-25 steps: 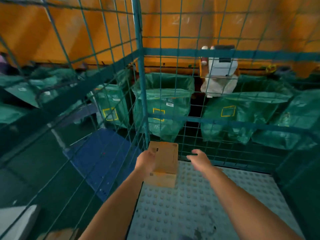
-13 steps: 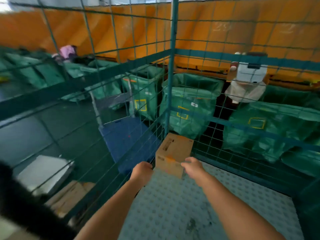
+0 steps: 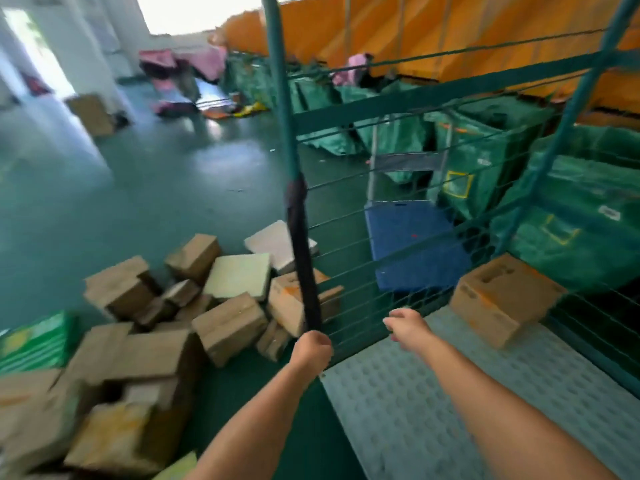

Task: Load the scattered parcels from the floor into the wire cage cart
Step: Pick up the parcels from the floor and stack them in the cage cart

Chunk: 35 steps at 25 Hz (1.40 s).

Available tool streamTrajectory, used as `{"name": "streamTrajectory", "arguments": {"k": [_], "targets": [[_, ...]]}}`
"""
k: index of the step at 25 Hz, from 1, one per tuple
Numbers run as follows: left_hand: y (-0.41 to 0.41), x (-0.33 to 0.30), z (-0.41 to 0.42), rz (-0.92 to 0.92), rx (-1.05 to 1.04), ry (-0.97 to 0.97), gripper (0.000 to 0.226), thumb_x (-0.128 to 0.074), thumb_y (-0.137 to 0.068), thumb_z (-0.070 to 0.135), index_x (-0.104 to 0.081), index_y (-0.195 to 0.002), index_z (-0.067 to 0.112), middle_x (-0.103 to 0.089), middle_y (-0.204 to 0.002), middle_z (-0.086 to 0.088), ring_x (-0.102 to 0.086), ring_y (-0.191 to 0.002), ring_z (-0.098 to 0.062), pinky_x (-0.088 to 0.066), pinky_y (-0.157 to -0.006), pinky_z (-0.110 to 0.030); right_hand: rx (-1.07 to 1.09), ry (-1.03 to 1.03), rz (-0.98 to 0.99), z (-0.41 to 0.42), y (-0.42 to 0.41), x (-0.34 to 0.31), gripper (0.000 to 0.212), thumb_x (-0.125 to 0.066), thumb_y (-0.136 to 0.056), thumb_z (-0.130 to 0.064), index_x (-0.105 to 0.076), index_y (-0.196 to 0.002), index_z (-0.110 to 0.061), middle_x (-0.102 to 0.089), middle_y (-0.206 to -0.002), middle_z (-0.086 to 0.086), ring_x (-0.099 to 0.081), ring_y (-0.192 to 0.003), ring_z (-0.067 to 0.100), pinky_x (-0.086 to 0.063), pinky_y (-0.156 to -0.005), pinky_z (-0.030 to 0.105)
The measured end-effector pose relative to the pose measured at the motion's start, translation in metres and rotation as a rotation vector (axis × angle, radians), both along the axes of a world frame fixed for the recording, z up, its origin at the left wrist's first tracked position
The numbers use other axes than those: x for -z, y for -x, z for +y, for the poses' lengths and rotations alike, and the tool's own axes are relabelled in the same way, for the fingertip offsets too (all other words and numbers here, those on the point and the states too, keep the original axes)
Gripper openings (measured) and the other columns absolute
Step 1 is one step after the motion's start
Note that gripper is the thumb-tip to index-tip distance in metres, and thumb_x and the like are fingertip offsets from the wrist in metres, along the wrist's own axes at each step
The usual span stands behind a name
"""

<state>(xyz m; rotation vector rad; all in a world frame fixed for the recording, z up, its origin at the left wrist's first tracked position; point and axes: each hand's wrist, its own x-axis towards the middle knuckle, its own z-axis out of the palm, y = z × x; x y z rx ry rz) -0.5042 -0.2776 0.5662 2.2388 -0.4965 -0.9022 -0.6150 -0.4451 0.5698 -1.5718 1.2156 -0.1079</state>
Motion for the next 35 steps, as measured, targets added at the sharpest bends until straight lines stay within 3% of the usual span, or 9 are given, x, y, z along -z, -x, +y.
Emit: {"name": "streamTrajectory", "arguments": {"k": [2, 6, 9, 13, 16, 22, 30, 35], "targets": [[-0.029, 0.0, 0.035, -0.003, -0.084, 0.003, 0.014, -0.056, -0.089, 0.009, -0.066, -0.099, 0.011, -0.067, -0.094, -0.011, -0.063, -0.08, -0.024, -0.052, -0.068, -0.03, -0.073, -0.012, 0.01, 0.029, -0.036, 0.003, 0.038, -0.06, -0.092, -0.019, -0.054, -0.128, -0.008, -0.06, -0.113, 0.01, -0.06, -0.105, 0.027, -0.042, -0.072, 0.029], [-0.103, 0.002, 0.109, 0.015, -0.267, 0.023, 0.016, -0.059, -0.09, 0.014, -0.062, -0.106, 0.015, -0.067, -0.1, -0.008, -0.065, -0.084, -0.02, -0.051, -0.064, -0.029, -0.206, 0.011, 0.025, 0.086, -0.114, 0.009, 0.037, -0.058, -0.093, -0.014, -0.054, -0.126, 0.001, -0.054, -0.097, 0.01, -0.052, -0.088, 0.022, -0.036, -0.065, 0.026], [-0.162, 0.007, 0.157, 0.032, -0.382, 0.047, 0.014, -0.059, -0.091, 0.012, -0.059, -0.104, 0.015, -0.064, -0.101, -0.008, -0.063, -0.084, -0.019, -0.05, -0.059, -0.027, -0.225, -0.023, 0.033, 0.123, -0.174, 0.01, 0.033, -0.057, -0.094, -0.018, -0.053, -0.126, -0.008, -0.058, -0.11, 0.01, -0.057, -0.098, 0.026, -0.04, -0.068, 0.027], [-0.232, 0.019, 0.198, 0.05, -0.404, 0.037, 0.021, -0.059, -0.09, 0.012, -0.06, -0.11, 0.015, -0.063, -0.104, -0.007, -0.064, -0.093, -0.022, -0.058, -0.081, -0.036, -0.237, -0.036, 0.064, 0.155, -0.242, 0.019, 0.039, -0.054, -0.095, -0.019, -0.048, -0.133, -0.012, -0.055, -0.129, 0.012, -0.056, -0.114, 0.029, -0.042, -0.077, 0.031], [-0.271, 0.026, 0.204, 0.07, -0.407, 0.03, 0.023, -0.058, -0.09, 0.011, -0.059, -0.113, 0.014, -0.062, -0.106, -0.008, -0.063, -0.094, -0.021, -0.056, -0.079, -0.033, -0.219, -0.038, 0.109, 0.159, -0.275, 0.024, 0.039, -0.053, -0.095, -0.018, -0.047, -0.134, -0.012, -0.054, -0.128, 0.013, -0.056, -0.11, 0.028, -0.043, -0.079, 0.032], [-0.355, 0.035, 0.15, 0.113, -0.323, 0.035, 0.023, -0.058, -0.092, 0.012, -0.057, -0.114, 0.017, -0.059, -0.114, -0.006, -0.061, -0.098, -0.02, -0.057, -0.079, -0.03, -0.162, -0.053, 0.123, 0.114, -0.36, 0.037, 0.036, -0.052, -0.097, -0.021, -0.048, -0.133, -0.016, -0.057, -0.124, 0.009, -0.054, -0.112, 0.026, -0.047, -0.097, 0.042], [-0.478, 0.031, 0.037, 0.169, -0.199, -0.021, 0.027, -0.058, -0.093, 0.011, -0.056, -0.12, 0.014, -0.059, -0.116, -0.008, -0.063, -0.096, -0.019, -0.056, -0.084, -0.033, -0.071, -0.138, 0.157, 0.028, -0.472, 0.061, 0.036, -0.05, -0.096, -0.021, -0.047, -0.132, -0.019, -0.058, -0.111, 0.005, -0.058, -0.104, 0.026, -0.05, -0.095, 0.047], [-0.534, 0.046, -0.025, 0.209, -0.101, -0.079, 0.029, -0.057, -0.094, 0.01, -0.056, -0.123, 0.011, -0.06, -0.117, -0.009, -0.063, -0.098, -0.02, -0.055, -0.08, -0.03, 0.013, -0.198, 0.215, -0.009, -0.516, 0.075, 0.036, -0.05, -0.097, -0.018, -0.048, -0.133, -0.017, -0.054, -0.107, 0.003, -0.054, -0.101, 0.022, -0.049, -0.095, 0.042]]}}
